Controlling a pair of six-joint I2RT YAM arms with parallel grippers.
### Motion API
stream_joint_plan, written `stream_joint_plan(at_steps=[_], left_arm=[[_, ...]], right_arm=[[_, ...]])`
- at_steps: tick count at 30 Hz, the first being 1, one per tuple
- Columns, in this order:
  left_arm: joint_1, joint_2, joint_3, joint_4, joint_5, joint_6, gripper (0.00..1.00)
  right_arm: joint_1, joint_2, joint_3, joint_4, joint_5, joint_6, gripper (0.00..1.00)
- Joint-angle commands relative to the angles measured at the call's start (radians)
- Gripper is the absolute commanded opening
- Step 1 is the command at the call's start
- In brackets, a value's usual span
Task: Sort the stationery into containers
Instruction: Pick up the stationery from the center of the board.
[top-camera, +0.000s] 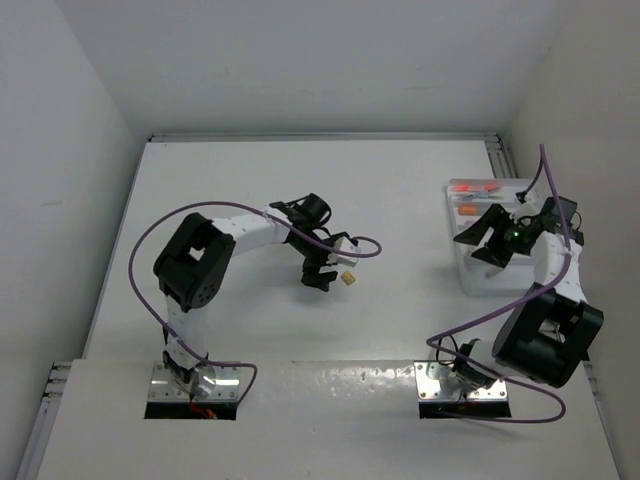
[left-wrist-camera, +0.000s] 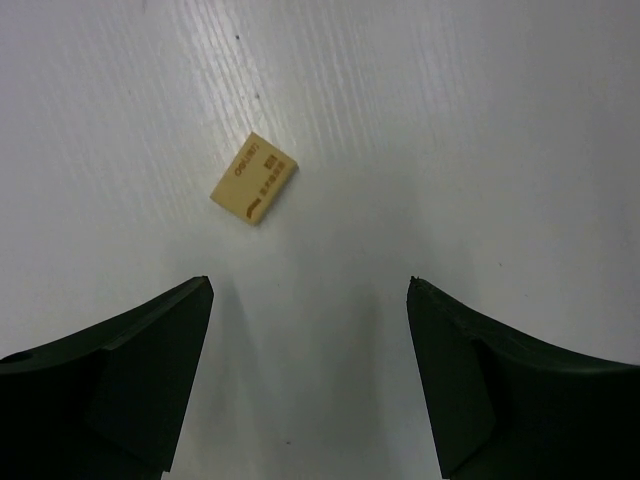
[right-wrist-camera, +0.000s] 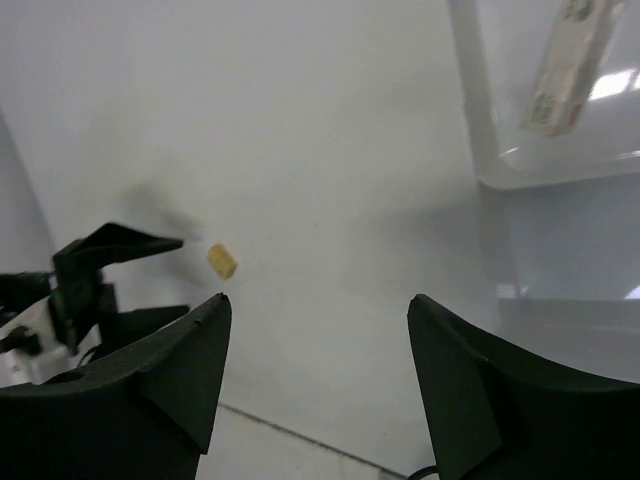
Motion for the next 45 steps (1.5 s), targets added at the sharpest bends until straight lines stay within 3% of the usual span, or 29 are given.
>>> stream_joint_plan(at_steps=[1, 7, 14, 26, 28, 33, 38, 45], left_arm=[[-0.035, 0.034, 0.068, 0.05, 0.02, 0.06, 0.84], [-0.081, 0.097, 0.084, 0.116, -0.013, 0.051, 0.84], [-0.108, 0.155, 0.124, 0.111, -0.029, 0.063, 0.75], [-0.124, 0.137, 0.068, 0.12, -0.059, 0.028, 0.21], [-0.121, 0.104, 0.039, 0.139, -0.058, -0.014, 0.1], [-0.082, -0.006, -0.011, 0.202, 0.01, -0.204, 0.0], [-0.044, -0.251, -0.161, 0.445, 0.002, -0.483, 0.0], [0.001, -0.351, -0.111, 0.486, 0.097, -0.744, 0.0]], right_arm=[[0.012, 0.02, 0.036, -0.04, -0.156, 0.043, 0.7], [0.032, 0.016, 0.046, -0.049, -0.17, 0.06, 0.7], [0.049, 0.022, 0.079, -0.078, -0.197, 0.088, 0.67], [0.086, 0.008, 0.09, -0.085, -0.251, 0.218, 0.66], [0.098, -0.006, 0.089, -0.085, -0.251, 0.221, 0.66], [0.141, -0.042, 0.114, -0.083, -0.251, 0.206, 0.66], [0.233, -0.066, 0.138, -0.011, -0.24, 0.246, 0.65], [0.371, -0.018, 0.176, 0.173, -0.277, 0.374, 0.62]])
